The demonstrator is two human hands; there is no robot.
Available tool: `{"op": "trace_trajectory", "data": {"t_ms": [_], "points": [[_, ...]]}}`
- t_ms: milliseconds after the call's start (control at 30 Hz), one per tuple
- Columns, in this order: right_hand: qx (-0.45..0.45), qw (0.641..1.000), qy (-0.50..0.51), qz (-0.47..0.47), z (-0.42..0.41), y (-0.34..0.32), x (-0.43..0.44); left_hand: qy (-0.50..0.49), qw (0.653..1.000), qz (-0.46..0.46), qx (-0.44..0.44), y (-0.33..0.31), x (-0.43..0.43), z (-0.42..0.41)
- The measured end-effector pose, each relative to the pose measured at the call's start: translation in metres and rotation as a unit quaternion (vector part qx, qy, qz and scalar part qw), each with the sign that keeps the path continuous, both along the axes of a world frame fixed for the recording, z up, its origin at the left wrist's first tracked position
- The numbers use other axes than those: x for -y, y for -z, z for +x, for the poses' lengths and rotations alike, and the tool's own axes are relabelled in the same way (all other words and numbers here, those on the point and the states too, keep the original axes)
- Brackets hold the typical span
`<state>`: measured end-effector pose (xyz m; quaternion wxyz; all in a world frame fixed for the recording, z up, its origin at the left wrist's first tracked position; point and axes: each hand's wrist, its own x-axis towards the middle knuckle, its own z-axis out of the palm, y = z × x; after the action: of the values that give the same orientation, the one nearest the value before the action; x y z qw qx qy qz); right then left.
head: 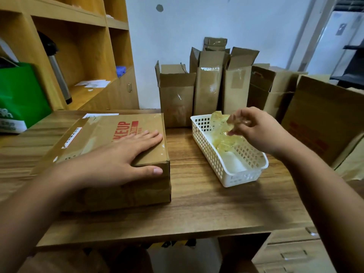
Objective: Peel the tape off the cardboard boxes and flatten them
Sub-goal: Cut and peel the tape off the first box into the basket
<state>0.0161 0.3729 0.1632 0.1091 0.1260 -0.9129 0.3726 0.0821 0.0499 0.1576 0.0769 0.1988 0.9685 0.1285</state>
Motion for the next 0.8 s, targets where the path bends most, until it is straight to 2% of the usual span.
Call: {"op": "trace_trajectory", "data": {"t_ms": [233,433,800], "points": [[-0.006,0.995,-0.002,0.103,-0.006,0.008,-0.005,0.019,1.000,0.007,0.004,0.001,0.003,-0.003],[-0.093,0.990,0.037,0.098,-0.003,0.014,-0.005,0.015,1.000,0.004,-0.007,0.001,0.000,-0.002],[-0.120,0.985,0.073,0.096,-0.007,0.020,-0.002,0.020,0.999,0.005,-0.028,0.005,0.004,-0.004]]}}
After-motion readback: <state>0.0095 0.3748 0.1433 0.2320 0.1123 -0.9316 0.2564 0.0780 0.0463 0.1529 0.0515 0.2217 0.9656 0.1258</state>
